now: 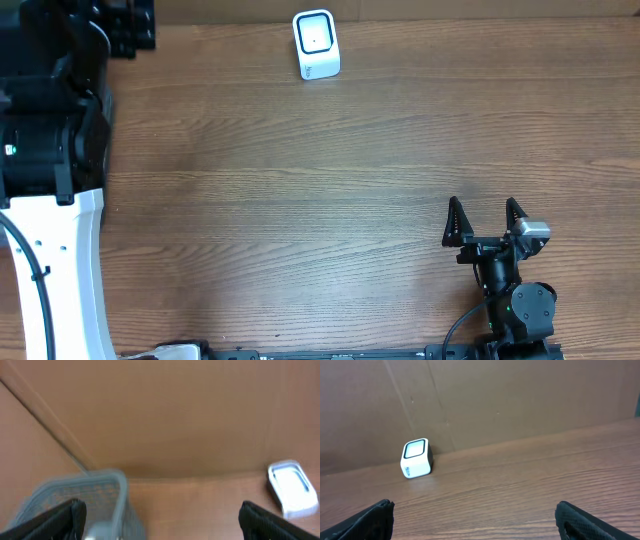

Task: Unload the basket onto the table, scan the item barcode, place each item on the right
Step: 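Raise the left gripper and swing it toward the grey basket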

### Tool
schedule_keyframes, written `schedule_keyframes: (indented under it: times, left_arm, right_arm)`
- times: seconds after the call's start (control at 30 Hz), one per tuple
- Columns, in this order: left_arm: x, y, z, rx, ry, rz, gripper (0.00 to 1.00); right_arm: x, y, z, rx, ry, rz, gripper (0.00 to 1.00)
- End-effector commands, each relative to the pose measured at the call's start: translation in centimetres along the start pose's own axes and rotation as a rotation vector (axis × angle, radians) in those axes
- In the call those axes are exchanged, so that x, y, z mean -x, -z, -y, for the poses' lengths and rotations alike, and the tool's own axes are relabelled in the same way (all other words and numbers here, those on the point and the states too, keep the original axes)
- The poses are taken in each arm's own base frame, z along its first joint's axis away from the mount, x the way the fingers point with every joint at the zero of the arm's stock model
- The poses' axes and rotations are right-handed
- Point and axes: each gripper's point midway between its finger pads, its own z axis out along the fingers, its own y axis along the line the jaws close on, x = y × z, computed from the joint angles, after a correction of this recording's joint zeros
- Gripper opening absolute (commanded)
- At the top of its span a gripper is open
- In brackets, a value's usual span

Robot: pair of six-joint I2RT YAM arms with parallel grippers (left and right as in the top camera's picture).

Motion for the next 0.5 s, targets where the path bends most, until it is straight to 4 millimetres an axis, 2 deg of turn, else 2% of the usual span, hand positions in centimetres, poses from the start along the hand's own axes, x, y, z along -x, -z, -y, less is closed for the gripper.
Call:
schedule_keyframes:
  times: [0.0,0.1,0.17,0.33,0.4,0.47]
  left_arm:
    - [-1.9,0.3,0.8,-0.037,-0.037,-0.082,1.0]
    - [-5.3,0.5,2.3,-0.111,-0.054,-0.219,1.0]
    - [-7.1,0.3,2.2,-0.098,-0.013,-0.297,1.0]
    - [-9.4,0.0,-1.0,0.061,0.229,-0.386,0.99]
    - [-10.0,0.1,-2.7,0.108,0.303,-0.396,0.99]
    - [-10.9,0.3,-5.3,0.178,0.379,-0.405,0.99]
  right_arm:
    - [-0.2,0.0,0.1,0.001,0.004,0.005,1.0]
    - [-0.2,0.0,0.1,0.001,0.004,0.005,1.0]
    - [-0.2,0.0,0.1,0.001,0.004,0.005,1.0]
    - [-0.2,0.0,0.1,0.001,0.004,0.004,1.0]
    - [-0.2,0.0,0.1,0.001,0.004,0.004,1.0]
    - [-0.2,0.0,0.1,0.001,0.004,0.004,1.0]
